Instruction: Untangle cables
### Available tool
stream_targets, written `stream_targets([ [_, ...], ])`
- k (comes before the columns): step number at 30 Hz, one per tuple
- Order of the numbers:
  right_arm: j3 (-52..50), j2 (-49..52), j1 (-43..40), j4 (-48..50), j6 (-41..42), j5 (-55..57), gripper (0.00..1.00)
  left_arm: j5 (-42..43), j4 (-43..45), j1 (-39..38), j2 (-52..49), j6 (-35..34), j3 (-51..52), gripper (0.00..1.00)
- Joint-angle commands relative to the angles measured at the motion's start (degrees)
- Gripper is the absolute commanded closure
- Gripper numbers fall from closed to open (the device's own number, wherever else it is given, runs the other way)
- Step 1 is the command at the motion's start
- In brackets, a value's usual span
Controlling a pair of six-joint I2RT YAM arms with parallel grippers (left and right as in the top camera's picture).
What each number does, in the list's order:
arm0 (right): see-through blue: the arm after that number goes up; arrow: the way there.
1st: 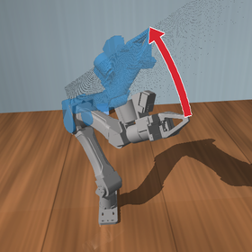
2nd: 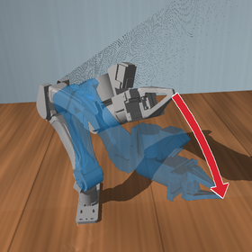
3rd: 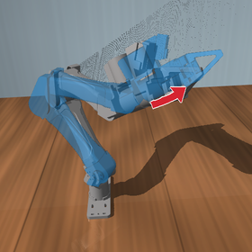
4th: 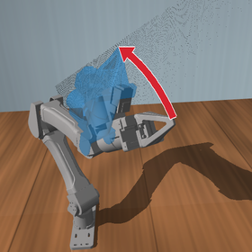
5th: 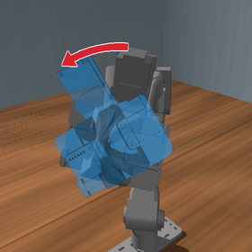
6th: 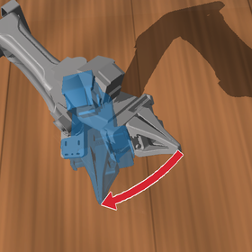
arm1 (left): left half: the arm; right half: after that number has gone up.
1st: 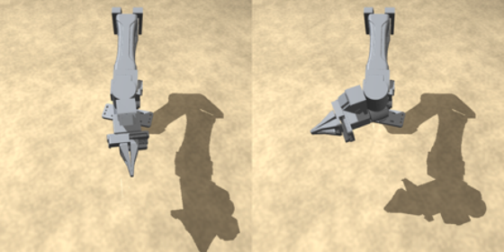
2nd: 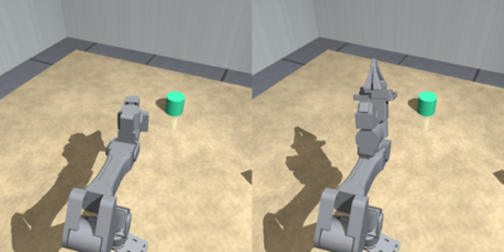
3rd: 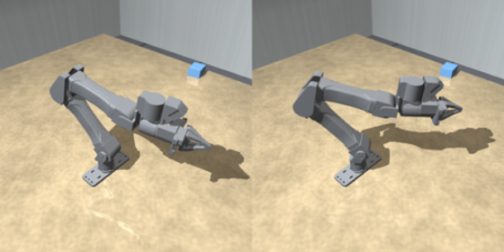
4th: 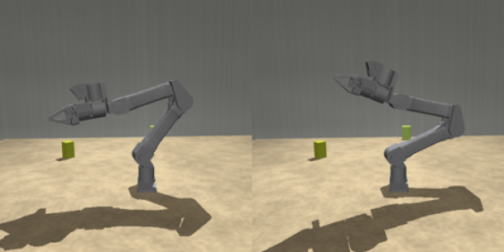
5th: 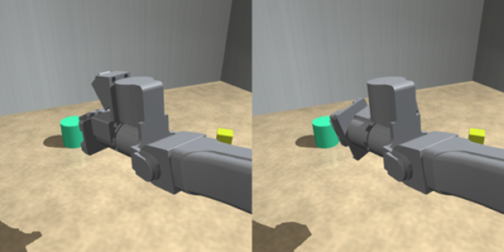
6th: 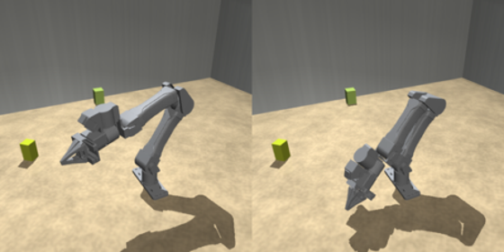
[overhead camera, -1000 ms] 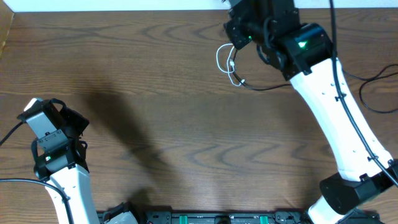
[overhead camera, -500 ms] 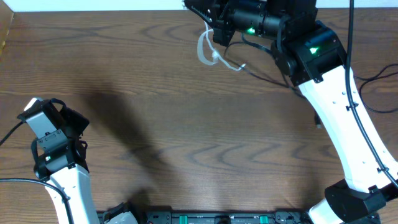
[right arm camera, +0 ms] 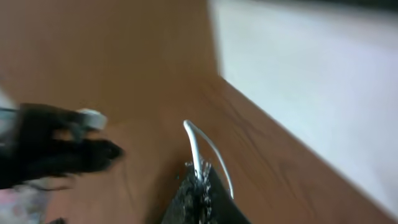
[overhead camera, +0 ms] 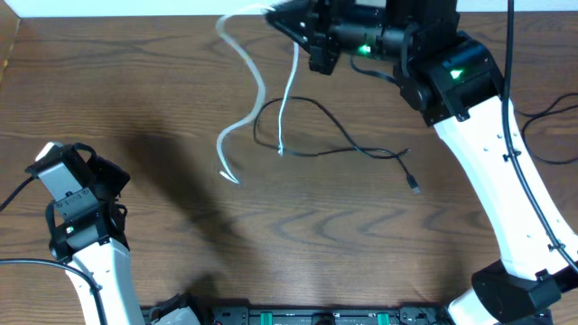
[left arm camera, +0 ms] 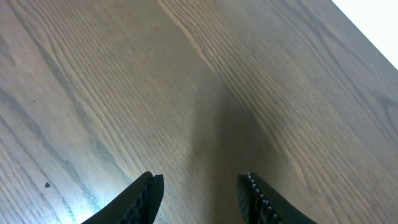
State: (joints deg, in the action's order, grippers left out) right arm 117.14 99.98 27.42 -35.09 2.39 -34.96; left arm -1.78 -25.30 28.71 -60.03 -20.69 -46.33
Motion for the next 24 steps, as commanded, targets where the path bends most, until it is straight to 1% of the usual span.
stream_targets([
  [1,0.17,-1.07,-0.85,-7.04,0.55,24.02,0.99,-0.09,0.09,-0.17,-0.2,1.11,-0.76,0.56],
  [3,0.17,-1.07,-0.7,-12.11,1.09,31.34,0.99,-0.09,0.09,-0.17,-0.2,1.11,-0.76,0.56],
  [5,0.17,-1.07,-0.63,-15.45,2.91,32.37,0.99,-0.09,0.09,-0.17,-0.2,1.11,-0.76,0.56],
  [7,0.17,-1.07,-0.37,-18.67,4.33,29.46,0.99,-0.09,0.09,-0.17,-0.2,1.11,-0.76,0.56],
  [10,0.17,-1.07,0.59,-23.34,4.15,21.84,0.99,-0.09,0.07,-0.17,-0.2,1.11,-0.76,0.56],
  [13,0.17,-1.07,1.86,-25.97,2.6,19.76,0.99,-0.09,0.09,-0.17,-0.2,1.11,-0.76,0.56],
  [16,0.17,-1.09,2.34,-25.24,1.75,19.74,0.99,-0.09,0.07,-0.17,-0.2,1.11,-0.76,0.56],
  [19,0.17,-1.09,2.25,-21.94,1.66,17.31,0.99,-0.09,0.09,-0.17,-0.2,1.11,-0.76,0.56],
  [21,0.17,-1.09,2.25,-17.11,0.04,14.71,0.99,-0.09,0.09,-0.17,-0.2,1.11,-0.76,0.56],
  [24,0.17,-1.33,2.25,-9.35,-0.76,14.23,0.99,-0.09,0.07,-0.17,-0.2,1.11,-0.76,0.56],
])
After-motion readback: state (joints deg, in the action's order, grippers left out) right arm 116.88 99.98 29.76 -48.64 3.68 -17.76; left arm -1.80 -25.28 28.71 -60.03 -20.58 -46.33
